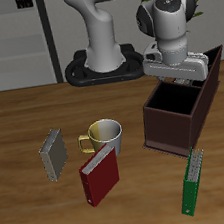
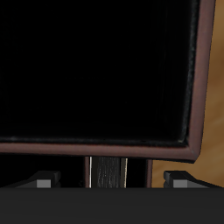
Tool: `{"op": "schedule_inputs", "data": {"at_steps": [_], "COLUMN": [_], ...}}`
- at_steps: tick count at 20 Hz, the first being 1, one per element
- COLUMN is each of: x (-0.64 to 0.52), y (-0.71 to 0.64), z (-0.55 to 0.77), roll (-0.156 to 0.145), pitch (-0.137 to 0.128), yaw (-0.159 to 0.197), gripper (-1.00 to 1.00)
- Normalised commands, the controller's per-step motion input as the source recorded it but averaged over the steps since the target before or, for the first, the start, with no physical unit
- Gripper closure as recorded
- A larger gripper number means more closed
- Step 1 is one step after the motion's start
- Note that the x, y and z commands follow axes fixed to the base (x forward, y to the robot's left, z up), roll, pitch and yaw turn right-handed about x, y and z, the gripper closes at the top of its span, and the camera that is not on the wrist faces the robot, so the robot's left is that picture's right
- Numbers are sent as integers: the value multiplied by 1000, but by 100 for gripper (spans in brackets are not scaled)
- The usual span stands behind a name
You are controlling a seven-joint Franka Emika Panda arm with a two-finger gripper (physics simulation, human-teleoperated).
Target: Place the left yellow book into the left desk caddy's front compartment
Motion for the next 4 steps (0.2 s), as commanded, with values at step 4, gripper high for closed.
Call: {"op": "schedule_inputs", "data": {"at_steps": [4], "x": [-184], "y": [71], "z": [43], "roll": [45], "pitch": [-30], "yaw": [92], "gripper": [-100]}}
